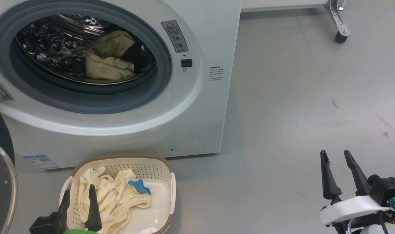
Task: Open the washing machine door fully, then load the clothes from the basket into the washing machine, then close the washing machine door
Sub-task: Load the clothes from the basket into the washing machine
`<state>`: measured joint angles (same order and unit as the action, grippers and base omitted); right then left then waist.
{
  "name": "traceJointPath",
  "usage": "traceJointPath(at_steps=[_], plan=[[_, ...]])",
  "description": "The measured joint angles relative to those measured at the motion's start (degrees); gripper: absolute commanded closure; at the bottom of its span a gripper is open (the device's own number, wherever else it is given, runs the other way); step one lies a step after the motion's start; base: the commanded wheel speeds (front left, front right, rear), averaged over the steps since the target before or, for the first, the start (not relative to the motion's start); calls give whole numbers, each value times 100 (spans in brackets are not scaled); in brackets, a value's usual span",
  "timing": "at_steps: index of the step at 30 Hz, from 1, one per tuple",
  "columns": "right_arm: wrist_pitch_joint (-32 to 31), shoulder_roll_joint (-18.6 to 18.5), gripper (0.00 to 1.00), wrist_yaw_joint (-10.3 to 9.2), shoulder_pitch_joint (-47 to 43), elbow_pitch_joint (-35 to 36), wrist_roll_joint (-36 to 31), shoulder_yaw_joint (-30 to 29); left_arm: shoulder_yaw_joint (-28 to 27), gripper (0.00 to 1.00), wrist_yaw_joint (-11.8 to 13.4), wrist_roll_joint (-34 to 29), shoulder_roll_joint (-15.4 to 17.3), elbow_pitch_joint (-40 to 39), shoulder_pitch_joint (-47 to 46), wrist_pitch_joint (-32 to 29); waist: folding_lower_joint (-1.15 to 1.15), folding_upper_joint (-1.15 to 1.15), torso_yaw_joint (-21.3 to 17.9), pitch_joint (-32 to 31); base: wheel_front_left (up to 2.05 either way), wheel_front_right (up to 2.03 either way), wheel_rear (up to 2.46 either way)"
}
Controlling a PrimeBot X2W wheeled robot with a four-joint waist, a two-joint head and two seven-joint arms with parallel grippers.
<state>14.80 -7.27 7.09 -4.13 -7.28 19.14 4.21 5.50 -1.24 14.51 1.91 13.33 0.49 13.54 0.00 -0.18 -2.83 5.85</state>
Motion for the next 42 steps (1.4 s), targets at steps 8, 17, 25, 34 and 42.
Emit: traceJointPath(at_steps=[8,17,25,34,42], plan=[[0,29,0,0,363,87,2,87,22,0,100,-126,169,102,-240,-488,0,0,-180,587,0,0,0],[0,87,0,0,883,180,18,180,-102,0,141,-136,308,175,-926,-985,0,0,-411,1306,0,0,0],[0,99,0,0,1277,199,55,198,-268,0,219,-78,424,419,-1500,-1321,1,0,-600,1921,0,0,0],[0,127,0,0,1531,135,62,202,-407,0,377,14,494,850,-1931,-1715,1,0,-775,2403,0,0,0],[0,149,0,0,1612,76,97,243,-541,0,500,64,514,1230,-2213,-2037,1,0,-854,2607,0,0,0]])
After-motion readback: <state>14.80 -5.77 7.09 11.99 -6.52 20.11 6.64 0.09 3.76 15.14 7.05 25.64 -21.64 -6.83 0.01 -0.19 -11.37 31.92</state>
